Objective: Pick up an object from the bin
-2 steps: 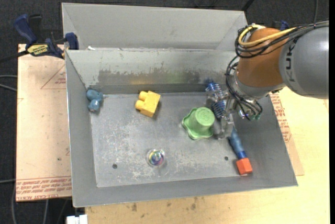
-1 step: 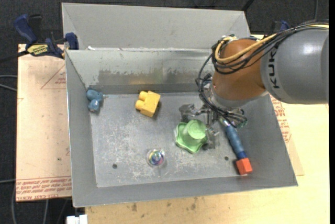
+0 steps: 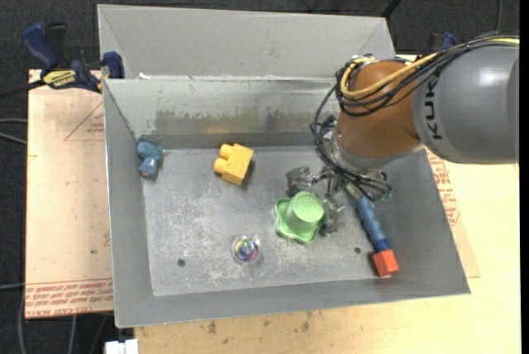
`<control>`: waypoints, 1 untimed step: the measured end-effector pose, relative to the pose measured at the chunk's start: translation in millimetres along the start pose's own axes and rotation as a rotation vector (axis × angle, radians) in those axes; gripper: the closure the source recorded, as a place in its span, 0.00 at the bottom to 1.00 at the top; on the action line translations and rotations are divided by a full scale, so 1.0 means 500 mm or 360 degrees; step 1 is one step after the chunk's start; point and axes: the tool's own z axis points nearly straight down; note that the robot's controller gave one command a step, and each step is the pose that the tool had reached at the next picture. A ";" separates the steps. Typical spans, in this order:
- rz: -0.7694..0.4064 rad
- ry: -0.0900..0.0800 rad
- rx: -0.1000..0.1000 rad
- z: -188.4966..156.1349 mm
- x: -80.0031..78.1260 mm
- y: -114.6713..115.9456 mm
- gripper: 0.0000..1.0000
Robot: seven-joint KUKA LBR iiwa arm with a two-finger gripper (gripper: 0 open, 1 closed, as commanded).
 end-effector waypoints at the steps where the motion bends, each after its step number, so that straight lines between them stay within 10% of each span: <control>1: 0.0057 -0.0011 0.0008 -0.259 0.017 0.058 1.00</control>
Offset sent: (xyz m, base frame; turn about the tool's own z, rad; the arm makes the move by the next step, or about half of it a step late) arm -0.0246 0.0189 0.1246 0.0365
